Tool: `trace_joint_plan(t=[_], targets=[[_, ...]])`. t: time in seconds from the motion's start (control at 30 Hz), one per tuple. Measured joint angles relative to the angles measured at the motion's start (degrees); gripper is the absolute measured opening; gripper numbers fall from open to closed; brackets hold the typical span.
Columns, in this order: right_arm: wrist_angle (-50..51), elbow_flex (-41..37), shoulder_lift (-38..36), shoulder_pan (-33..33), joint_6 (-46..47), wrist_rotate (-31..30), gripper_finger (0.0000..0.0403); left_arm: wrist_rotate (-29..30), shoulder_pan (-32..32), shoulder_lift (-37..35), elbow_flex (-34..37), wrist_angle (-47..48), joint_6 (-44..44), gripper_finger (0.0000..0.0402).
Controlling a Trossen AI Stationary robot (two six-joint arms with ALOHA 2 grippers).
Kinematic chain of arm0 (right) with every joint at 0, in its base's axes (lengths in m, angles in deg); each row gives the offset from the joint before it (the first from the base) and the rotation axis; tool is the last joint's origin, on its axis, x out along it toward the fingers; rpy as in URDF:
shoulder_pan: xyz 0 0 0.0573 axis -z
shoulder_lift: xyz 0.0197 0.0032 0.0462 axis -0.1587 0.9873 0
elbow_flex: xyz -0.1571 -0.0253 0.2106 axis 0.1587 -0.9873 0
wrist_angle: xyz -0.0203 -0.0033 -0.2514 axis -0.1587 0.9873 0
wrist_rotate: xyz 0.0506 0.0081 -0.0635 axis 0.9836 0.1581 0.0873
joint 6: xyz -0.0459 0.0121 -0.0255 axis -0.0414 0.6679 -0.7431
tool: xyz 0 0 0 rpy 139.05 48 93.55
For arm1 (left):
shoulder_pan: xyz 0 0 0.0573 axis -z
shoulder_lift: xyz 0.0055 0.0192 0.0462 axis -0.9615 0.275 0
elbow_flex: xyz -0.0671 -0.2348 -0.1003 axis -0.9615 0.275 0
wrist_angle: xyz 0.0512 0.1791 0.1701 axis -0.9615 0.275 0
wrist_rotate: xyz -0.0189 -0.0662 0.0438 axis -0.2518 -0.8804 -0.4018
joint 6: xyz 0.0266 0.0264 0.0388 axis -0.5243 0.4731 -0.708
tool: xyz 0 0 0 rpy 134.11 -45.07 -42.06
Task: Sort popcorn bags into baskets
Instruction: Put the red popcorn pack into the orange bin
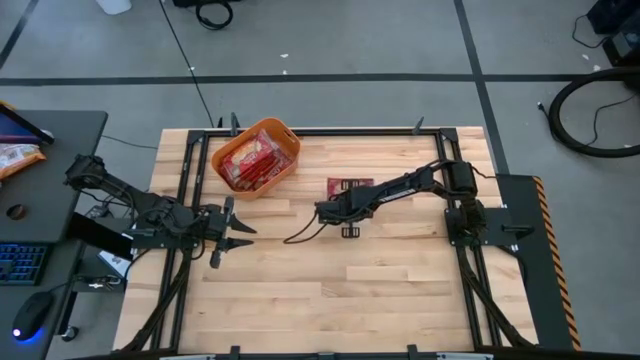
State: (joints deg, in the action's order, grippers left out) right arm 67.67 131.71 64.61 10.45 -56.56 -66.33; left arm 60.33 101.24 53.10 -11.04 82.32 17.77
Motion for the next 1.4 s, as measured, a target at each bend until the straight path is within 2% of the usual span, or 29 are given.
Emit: trace_joint_plan(t=[0.13, 0.2, 0.4, 0.73, 0.8, 0.93, 1.0, 1.23, 1.4], targets=[[-0.26, -0.04, 0.21, 0.11, -0.78, -0.96, 0.0025, 0.00, 0.00, 0.00, 0.00, 0.00, -0.02, 0.0130], [-0.21, -0.09, 0.21, 0.01, -2.02, -1.27, 0.0009, 0.00, 0.00, 0.00, 0.00, 0.00, -0.02, 0.0130], [3.07, 1.41, -0.33, -2.33, -3.23, -4.14, 0.0006, 0.00, 0.00, 0.02, 0.00, 0.00, -0.11, 0.0130], [3.94, 4.31, -6.28, -5.79, -2.95, -6.08, 0.0003, 0.14, 0.00, 0.04, 0.00, 0.08, -0.18, 0.0130], [3.81, 4.39, -6.88, -5.89, -1.89, -5.42, 0.0003, 2.53, 0.03, 1.02, -0.04, 0.95, -0.20, 0.0130], [4.11, 4.39, -6.96, -5.95, -1.14, -3.15, 0.0002, 13.86, -0.04, 7.86, -0.09, 3.60, -0.02, 0.0130], [4.18, 4.39, -6.97, -5.95, -1.22, -2.94, 0.0002, 16.91, -0.02, 12.72, -0.09, 2.08, -0.15, 0.0130], [4.28, 4.39, -6.97, -6.10, -1.52, 0.52, 0.0002, 18.25, -2.12, 31.30, -0.07, -15.00, -5.96, 0.0135], [4.31, 4.39, -6.99, -6.62, -1.62, 3.84, 0.0001, 18.27, -4.70, 41.84, -0.07, -25.69, -8.00, 0.0174]])
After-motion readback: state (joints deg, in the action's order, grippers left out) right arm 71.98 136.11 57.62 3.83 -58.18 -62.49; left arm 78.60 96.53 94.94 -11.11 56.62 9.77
